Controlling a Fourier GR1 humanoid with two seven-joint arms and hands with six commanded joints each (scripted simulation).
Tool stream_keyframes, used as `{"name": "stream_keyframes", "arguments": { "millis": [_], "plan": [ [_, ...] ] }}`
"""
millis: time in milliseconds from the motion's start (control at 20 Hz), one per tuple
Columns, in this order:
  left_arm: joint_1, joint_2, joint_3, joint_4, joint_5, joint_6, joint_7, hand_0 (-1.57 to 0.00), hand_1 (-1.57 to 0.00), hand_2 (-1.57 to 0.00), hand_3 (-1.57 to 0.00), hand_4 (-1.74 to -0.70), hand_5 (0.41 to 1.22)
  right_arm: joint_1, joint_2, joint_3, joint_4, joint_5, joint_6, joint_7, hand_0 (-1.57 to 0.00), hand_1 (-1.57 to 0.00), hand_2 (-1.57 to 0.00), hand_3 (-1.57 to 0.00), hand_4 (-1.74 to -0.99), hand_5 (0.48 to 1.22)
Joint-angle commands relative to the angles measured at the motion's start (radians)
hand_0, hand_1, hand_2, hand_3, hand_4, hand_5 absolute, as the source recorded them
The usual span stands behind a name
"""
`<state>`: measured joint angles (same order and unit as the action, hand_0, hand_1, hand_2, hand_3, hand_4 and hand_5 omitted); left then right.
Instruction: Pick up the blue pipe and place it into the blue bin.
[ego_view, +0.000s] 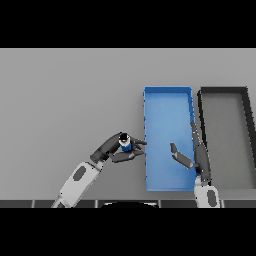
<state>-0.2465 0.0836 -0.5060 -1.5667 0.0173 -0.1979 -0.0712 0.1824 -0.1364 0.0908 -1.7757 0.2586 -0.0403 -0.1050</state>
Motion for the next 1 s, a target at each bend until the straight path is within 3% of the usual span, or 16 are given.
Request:
{"name": "stream_keyframes", "arguments": {
  "millis": [0,150,200,250,400,600,800,950],
  "plan": [
    [-0.002,-0.003,0.002,0.010,-0.006,-0.004,-0.002,-1.57,-1.57,-1.57,-1.57,-1.47,1.220,0.015,0.006,0.004,-0.017,0.023,-0.022,0.016,0.00,0.00,0.00,0.00,-1.188,0.643],
    [0.006,-0.016,0.007,0.000,-0.011,-0.018,-0.004,-1.57,-1.57,-1.57,-1.57,-1.47,1.220,0.046,0.007,0.009,-0.082,0.028,-0.026,0.021,0.00,0.00,-0.02,0.00,-1.187,0.642],
    [0.010,-0.019,0.009,0.001,-0.013,-0.024,-0.004,-1.57,-1.57,-1.57,-1.57,-1.47,1.221,0.049,0.011,0.008,-0.107,-0.035,0.013,-0.015,0.00,0.00,-0.04,0.00,-1.195,0.648],
    [0.009,-0.012,0.021,-0.006,-0.011,-0.030,-0.008,-1.57,-1.57,-1.57,-1.57,-1.47,1.221,0.041,0.015,0.007,-0.122,-0.115,0.065,-0.010,0.00,-0.01,-0.07,0.00,-1.198,0.641],
    [0.011,-0.037,0.016,-0.009,-0.020,-0.044,0.003,-1.57,-1.57,-1.57,-1.57,-1.47,1.221,-0.011,-0.061,0.006,-0.212,-0.309,0.220,0.111,0.00,-0.03,-0.12,0.00,-1.215,0.607],
    [0.021,-0.041,0.025,-0.017,-0.040,-0.061,0.014,-1.57,-1.57,-1.57,-1.57,-1.47,1.221,-0.161,-0.153,0.038,-0.294,-0.480,0.323,0.295,0.00,-0.01,-0.11,0.00,-1.247,0.568],
    [0.016,-0.054,0.040,-0.026,-0.054,-0.072,0.025,-1.57,-1.57,-1.57,-1.57,-1.47,1.221,-0.310,-0.197,0.109,-0.314,-0.492,0.361,0.425,0.00,0.00,-0.08,0.00,-1.281,0.558],
    [0.016,-0.059,0.050,-0.004,-0.080,-0.082,0.022,-1.57,-1.57,-1.57,-1.57,-1.47,1.221,-0.405,-0.190,0.164,-0.303,-0.490,0.388,0.457,0.00,0.00,-0.04,0.00,-1.298,0.559]
  ]
}}
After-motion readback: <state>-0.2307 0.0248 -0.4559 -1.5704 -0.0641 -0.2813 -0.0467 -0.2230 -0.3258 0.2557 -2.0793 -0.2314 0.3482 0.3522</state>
